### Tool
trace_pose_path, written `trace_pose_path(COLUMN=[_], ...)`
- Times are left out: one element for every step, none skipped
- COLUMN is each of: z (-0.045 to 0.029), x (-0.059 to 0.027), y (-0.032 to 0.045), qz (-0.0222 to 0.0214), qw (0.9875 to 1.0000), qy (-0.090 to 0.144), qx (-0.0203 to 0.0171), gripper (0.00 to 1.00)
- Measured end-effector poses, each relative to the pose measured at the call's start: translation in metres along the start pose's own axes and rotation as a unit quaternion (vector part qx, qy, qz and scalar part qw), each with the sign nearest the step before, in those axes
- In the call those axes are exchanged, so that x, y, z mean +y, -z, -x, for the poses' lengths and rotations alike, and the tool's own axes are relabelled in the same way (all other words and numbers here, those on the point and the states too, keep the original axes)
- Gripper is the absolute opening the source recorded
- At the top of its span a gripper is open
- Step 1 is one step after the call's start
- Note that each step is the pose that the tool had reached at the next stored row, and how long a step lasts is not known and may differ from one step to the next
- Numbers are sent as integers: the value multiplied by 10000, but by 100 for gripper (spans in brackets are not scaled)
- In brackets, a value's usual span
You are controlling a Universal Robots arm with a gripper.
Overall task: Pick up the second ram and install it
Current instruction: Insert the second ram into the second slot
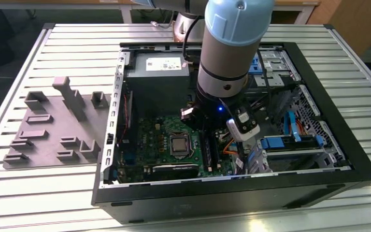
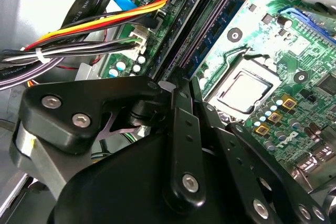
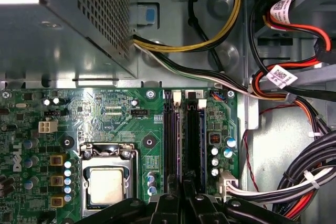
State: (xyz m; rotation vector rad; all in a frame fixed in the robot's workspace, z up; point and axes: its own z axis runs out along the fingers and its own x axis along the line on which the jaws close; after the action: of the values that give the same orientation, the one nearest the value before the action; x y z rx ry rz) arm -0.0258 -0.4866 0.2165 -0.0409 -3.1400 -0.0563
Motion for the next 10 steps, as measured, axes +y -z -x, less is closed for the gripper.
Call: trace_pose_path(z=[0,0,0,0,0,0,-1,-1,-1,-1], x=[1,-1,-1,0,0,-1,-1,-2,-2,-2], y=[5,19,25,29,29,30,31,31,28,24], qz=[2,-7,-6,-6,-6,-7,-8,-9,-9,-8], qw=[10000,10000,10000,10000,10000,10000,10000,10000,10000,10000], qy=[0,0,0,0,0,0,0,0,0,0], qx=[0,3,2,2,2,2,2,3,3,3], gripper=[14,14,14,14,14,14,14,14,14,14])
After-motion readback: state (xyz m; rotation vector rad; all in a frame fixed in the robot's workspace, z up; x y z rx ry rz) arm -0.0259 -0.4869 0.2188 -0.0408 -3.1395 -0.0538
